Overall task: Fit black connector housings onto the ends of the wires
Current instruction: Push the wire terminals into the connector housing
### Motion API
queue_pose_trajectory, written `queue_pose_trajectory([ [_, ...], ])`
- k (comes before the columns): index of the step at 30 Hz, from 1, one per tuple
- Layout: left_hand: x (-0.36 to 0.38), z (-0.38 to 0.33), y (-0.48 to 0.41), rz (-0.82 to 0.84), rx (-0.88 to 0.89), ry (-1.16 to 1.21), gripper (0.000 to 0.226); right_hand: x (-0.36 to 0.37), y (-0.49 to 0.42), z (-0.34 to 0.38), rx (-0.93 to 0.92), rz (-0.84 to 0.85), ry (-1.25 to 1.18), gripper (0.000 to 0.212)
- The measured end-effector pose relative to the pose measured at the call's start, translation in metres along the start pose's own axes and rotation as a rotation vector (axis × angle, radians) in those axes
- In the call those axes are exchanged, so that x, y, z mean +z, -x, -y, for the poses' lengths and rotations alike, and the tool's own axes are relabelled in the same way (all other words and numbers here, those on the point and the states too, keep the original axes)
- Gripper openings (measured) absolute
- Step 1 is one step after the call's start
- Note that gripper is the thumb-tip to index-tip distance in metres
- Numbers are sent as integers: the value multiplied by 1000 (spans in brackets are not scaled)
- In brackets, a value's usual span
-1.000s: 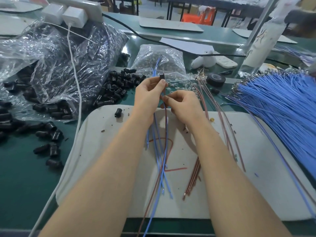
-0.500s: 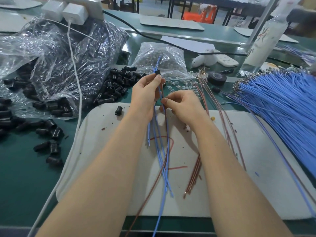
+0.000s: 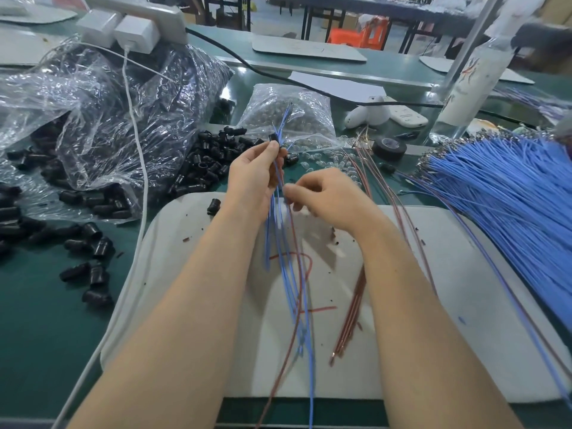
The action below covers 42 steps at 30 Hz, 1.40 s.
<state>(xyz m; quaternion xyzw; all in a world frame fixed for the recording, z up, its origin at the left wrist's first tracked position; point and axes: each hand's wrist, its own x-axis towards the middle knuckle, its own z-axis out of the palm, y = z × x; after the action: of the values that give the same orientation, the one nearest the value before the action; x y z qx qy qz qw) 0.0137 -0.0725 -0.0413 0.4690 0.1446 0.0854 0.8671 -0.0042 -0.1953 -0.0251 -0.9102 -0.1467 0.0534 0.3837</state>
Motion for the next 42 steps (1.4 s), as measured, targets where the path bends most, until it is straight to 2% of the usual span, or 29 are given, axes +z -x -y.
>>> queue_pose_trajectory([
  [3, 0, 2, 1, 12, 84, -124, 11, -12, -7, -15, 108, -348, 119, 23],
  [5, 1, 4, 3, 33, 185, -278, 10, -15, -12, -20, 182, -493, 161, 21],
  [10, 2, 12, 5, 83, 438, -613, 18, -6, -28, -22, 204, -461, 229, 22],
  [17, 3, 17, 7, 189, 482, -619, 22, 11, -41, -20, 236, -410, 384, 30],
  [23, 4, 17, 8, 205, 500, -624, 24, 23, -50, -21, 259, -423, 508, 34],
  [27, 4, 16, 8, 211, 506, -619, 23, 19, -47, -18, 205, -470, 333, 26],
  [30, 3, 15, 8, 218, 507, -626, 22, 5, -37, -12, 60, -547, -26, 14],
  [32, 4, 15, 8, 224, 492, -633, 22, -4, -29, -9, -37, -575, -176, 9],
  [35, 5, 14, 10, 231, 478, -637, 21, -9, -21, -9, -100, -537, -239, 20],
  [39, 7, 15, 14, 248, 502, -672, 11, 0, -17, -15, -129, -464, -364, 8],
  [42, 7, 15, 15, 241, 506, -728, 5, 2, -17, -22, -82, -437, -446, 5],
])
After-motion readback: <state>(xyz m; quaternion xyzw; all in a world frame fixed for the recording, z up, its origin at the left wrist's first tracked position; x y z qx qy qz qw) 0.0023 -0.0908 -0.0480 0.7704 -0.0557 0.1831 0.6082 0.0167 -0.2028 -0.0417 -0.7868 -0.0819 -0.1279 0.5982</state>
